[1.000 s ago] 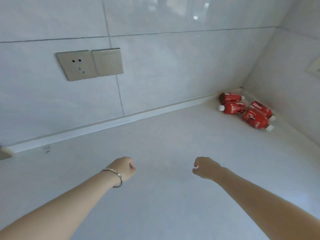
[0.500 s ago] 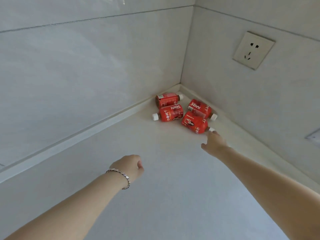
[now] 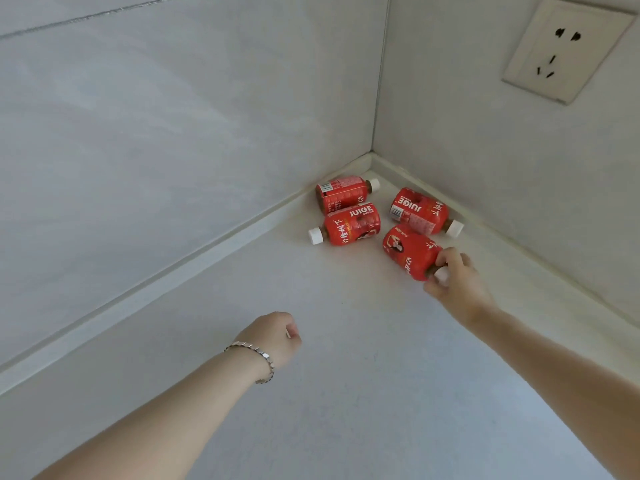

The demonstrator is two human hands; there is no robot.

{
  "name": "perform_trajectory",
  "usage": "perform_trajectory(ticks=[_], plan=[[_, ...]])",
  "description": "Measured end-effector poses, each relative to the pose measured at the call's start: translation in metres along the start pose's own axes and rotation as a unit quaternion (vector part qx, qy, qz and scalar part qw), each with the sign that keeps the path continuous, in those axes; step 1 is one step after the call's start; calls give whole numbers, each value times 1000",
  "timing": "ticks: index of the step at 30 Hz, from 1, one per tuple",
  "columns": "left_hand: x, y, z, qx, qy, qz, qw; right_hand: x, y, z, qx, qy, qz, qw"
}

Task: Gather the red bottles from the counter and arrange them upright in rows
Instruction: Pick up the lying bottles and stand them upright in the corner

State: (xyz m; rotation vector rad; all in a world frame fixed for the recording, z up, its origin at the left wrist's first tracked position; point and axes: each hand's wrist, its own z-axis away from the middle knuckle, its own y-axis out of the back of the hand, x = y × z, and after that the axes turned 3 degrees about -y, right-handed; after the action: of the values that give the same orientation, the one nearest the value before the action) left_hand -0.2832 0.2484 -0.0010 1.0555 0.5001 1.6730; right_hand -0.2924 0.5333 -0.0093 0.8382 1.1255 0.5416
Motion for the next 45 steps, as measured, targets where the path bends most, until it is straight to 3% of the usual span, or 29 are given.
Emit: perform_trajectory(ticks=[3, 7, 13, 17, 22, 30, 35, 37, 42, 45], plan=[[13, 6, -14, 22, -7, 32, 999, -16, 21, 5, 26, 34, -5, 999], [32, 16, -39, 76, -17, 67, 995, -25, 34, 2, -49, 49, 132, 989], [58, 25, -100, 210, -58, 73, 973, -23, 32, 1, -31, 37, 149, 988], [70, 23, -133, 199, -80, 116, 970, -18, 31, -1, -38, 63, 137, 988], [75, 14, -142, 198, -43, 157, 967, -15, 29, -3, -29, 68, 145, 987], [51, -32, -46, 245, -80, 213, 942, -25, 32, 12, -26, 79, 184, 979], [13, -29, 29, 228, -155, 149, 950, -46, -7, 72, -81, 194, 345, 915], [1, -19, 58, 234, -174, 130, 948, -58, -22, 100, -74, 192, 370, 906], [-60, 3, 146, 234, -145, -5, 961, -101, -34, 149, -130, 112, 219, 961], [-123, 4, 210, 285, -109, 6, 952, -156, -50, 201, -178, 156, 180, 955]])
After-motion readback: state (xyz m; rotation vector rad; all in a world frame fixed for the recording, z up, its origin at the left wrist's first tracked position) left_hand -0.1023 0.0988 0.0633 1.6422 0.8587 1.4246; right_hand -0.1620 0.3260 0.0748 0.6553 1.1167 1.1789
